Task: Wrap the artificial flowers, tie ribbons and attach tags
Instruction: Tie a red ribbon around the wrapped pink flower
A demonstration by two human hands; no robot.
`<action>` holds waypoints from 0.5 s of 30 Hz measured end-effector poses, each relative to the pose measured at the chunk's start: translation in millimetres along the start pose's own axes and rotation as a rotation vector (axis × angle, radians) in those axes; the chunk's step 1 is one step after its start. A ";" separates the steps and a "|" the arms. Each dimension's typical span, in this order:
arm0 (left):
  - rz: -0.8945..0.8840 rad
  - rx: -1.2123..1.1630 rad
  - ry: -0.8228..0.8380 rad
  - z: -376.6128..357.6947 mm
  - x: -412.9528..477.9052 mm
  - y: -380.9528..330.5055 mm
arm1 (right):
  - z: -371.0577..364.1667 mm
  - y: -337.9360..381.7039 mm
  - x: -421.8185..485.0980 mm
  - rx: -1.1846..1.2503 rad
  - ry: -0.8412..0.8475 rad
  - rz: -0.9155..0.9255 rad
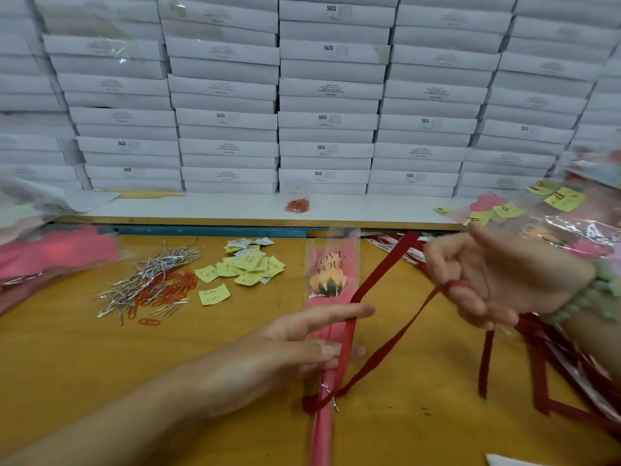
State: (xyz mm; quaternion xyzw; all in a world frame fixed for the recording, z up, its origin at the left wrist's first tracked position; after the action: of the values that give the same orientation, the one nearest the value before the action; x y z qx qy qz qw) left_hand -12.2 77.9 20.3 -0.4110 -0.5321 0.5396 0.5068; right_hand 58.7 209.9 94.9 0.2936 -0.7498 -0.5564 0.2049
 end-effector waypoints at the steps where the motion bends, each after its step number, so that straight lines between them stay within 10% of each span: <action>1: 0.000 0.002 -0.005 0.5 0.1 0.0 | 0.7 6.5 -1.7 0.080 0.009 0.058; 8: -0.083 0.002 -0.109 11.1 -0.6 -8.0 | 13.7 22.7 -3.5 0.367 -0.077 0.263; 15: -0.239 0.069 -0.398 35.0 -6.9 -29.1 | 19.0 10.5 1.7 -0.373 -0.489 0.193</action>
State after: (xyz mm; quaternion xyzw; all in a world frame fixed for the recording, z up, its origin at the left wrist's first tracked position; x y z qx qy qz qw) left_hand -42.4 63.3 51.8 -0.2129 -0.6477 0.5640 0.4659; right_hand 43.2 224.5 99.3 0.0360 -0.6864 -0.7163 0.1205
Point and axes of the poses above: each hand's wrist, its own x-axis towards the middle knuckle, its own z-axis out of the back of the hand, y = z × x, the point moved 8 cm from there along x, towards the middle knuckle, and after that the axes turned 5 degrees about -z, right-handed, at the moved point
